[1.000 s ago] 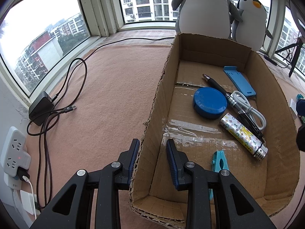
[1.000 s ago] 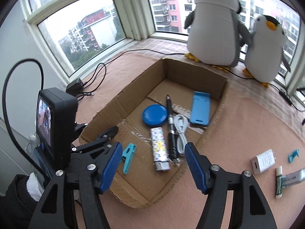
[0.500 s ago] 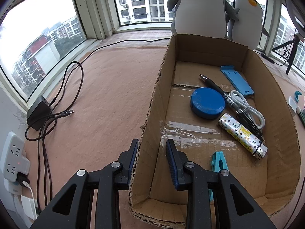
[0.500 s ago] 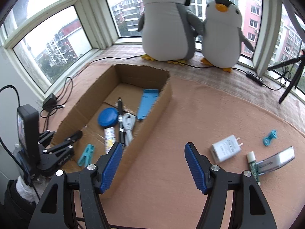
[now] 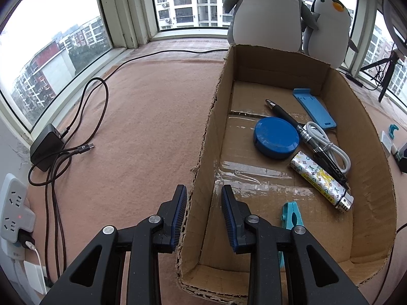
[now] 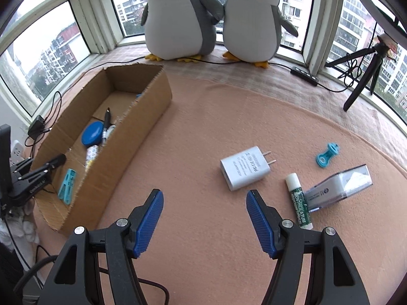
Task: Organize rigid objects
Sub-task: 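Move the right gripper to the white charger and grasp it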
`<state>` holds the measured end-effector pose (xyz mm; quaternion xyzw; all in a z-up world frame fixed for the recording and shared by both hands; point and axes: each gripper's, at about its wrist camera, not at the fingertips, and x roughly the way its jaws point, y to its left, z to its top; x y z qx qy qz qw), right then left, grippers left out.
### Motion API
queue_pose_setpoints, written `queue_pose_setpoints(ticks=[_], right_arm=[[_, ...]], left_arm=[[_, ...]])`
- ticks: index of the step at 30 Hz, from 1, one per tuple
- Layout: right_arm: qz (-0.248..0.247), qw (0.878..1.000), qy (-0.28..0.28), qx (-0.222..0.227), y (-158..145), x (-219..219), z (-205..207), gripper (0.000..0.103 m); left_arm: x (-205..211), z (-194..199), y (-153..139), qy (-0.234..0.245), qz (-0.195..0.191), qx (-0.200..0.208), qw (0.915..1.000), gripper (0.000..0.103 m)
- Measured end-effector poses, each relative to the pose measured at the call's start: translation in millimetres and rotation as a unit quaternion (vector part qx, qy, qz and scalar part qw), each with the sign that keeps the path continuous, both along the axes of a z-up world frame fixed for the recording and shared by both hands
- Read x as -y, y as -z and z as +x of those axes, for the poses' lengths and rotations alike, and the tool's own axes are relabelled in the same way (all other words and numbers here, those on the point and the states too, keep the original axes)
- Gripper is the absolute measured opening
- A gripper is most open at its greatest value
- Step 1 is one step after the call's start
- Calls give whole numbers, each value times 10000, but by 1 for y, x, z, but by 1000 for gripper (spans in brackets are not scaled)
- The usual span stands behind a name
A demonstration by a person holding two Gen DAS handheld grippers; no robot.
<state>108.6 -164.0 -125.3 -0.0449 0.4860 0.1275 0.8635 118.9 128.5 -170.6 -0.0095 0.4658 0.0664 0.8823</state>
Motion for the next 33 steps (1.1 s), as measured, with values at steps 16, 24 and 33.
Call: queue_pose_setpoints(ticks=[16,24,33], right_arm=[[12,9994,252,-222,18,19,2,64],[83,9992,298,-241,20,23,5,64],[145,9993,202,-265,22,21,12,64]], left_arm=[[13,-1,1,61,478,18,9988,30],[17,0,-1,81,614,-15,9981,30],[19,1,0,80,648,-25,9979,30]])
